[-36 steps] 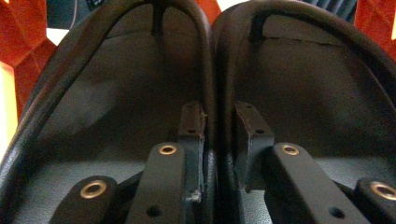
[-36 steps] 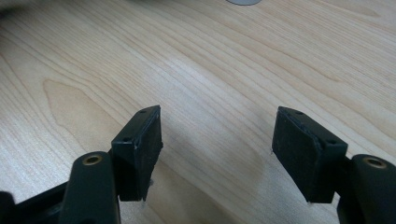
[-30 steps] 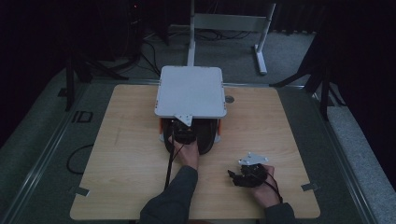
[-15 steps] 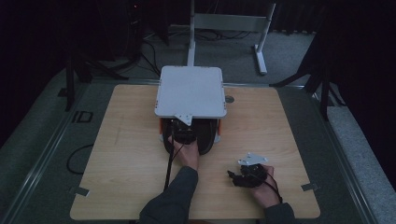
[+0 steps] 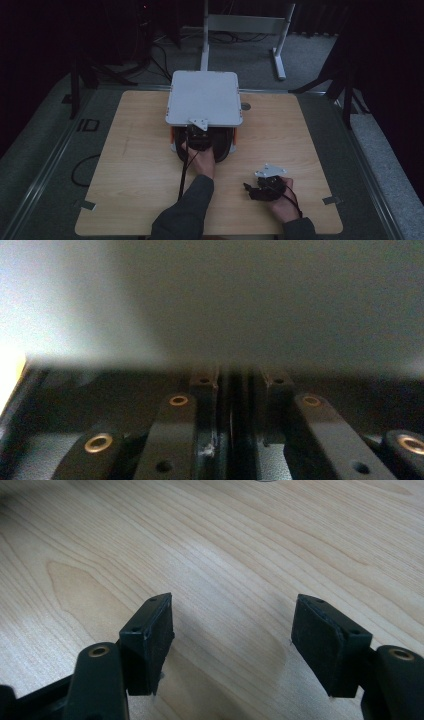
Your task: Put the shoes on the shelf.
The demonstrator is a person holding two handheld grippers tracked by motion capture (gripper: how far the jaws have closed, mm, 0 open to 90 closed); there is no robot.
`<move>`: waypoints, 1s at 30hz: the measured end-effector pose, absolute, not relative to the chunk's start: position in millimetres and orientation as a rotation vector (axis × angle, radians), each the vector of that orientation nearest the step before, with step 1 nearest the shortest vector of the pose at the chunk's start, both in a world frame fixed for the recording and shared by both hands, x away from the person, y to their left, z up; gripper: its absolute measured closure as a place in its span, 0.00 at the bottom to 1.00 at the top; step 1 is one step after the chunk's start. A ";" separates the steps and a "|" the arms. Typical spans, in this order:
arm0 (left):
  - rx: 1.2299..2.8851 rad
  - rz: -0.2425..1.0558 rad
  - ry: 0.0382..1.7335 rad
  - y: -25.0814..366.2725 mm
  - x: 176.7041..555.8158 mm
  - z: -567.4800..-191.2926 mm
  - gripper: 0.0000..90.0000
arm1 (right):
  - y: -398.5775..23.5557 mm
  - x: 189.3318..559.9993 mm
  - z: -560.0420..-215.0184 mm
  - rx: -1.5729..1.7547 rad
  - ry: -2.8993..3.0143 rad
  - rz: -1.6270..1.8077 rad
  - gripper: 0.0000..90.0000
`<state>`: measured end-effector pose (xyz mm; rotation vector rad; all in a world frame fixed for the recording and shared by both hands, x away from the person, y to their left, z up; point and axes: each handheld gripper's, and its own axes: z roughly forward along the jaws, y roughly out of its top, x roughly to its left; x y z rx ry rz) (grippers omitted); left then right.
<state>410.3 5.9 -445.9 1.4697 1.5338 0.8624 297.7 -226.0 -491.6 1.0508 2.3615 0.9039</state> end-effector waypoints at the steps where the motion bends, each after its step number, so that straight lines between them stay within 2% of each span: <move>1: 1.466 0.863 1.532 6.4 411.0 -444.9 0.82 | -225.9 297.5 -491.4 1.054 2.361 0.904 0.36; 13: 1.452 0.876 1.543 3.4 417.7 -448.0 0.82 | -226.0 297.3 -491.4 1.050 2.361 0.905 0.36; 20: 1.412 0.892 1.510 10.2 409.5 -449.1 0.57 | -225.6 296.8 -491.6 1.045 2.364 0.901 0.36; 23: 1.424 0.895 1.484 15.6 398.7 -445.9 0.53 | -225.6 296.5 -491.5 1.045 2.363 0.900 0.36; 26: 1.441 0.861 1.454 22.8 387.8 -442.4 0.51 | -225.2 296.4 -491.6 1.045 2.362 0.898 0.36; 28: 1.476 0.789 1.443 30.5 382.1 -439.6 0.51 | -225.0 296.1 -491.5 1.043 2.362 0.897 0.36; 30: 1.518 0.787 1.422 34.6 376.8 -437.3 0.51 | -225.1 295.9 -491.3 1.040 2.361 0.898 0.36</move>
